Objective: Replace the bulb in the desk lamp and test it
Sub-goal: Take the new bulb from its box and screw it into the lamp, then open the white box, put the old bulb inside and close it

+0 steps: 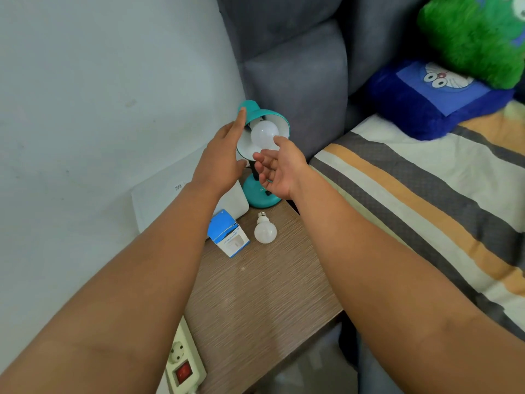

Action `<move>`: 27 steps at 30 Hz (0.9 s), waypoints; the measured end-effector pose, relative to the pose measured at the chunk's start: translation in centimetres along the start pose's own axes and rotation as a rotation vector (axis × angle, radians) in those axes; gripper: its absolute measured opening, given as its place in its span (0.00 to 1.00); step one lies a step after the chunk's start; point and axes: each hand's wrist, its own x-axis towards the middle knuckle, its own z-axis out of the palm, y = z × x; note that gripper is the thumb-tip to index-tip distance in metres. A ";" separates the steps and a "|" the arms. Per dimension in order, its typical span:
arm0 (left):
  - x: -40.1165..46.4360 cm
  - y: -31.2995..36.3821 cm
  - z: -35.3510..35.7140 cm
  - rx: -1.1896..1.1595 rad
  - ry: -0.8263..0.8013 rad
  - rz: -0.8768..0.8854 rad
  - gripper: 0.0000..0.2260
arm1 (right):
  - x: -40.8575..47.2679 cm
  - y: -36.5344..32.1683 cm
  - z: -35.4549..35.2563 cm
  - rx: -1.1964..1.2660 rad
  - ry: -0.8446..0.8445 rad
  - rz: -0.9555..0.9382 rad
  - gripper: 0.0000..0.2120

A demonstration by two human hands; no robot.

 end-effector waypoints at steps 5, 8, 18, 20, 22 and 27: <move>-2.7 -0.2 -1.2 -0.009 0.056 -0.076 0.39 | -1.5 1.2 -0.2 -0.095 0.017 -0.032 0.17; -5.2 -1.0 -1.1 -0.044 0.050 -0.123 0.35 | -2.1 2.2 -0.6 -0.139 0.028 -0.040 0.15; -13.6 -5.3 -0.3 -0.106 0.050 -0.358 0.29 | -3.4 6.4 0.1 -0.360 0.029 -0.032 0.07; -14.6 -6.5 -0.4 -0.129 0.064 -0.401 0.28 | -3.1 7.0 0.4 -0.415 0.024 -0.027 0.09; -15.4 -7.5 -0.5 -0.137 0.083 -0.434 0.27 | -2.6 7.5 0.8 -0.469 0.018 -0.027 0.09; -16.5 -9.9 -0.5 -0.159 0.129 -0.531 0.26 | -0.5 8.2 1.8 -0.570 0.034 -0.092 0.07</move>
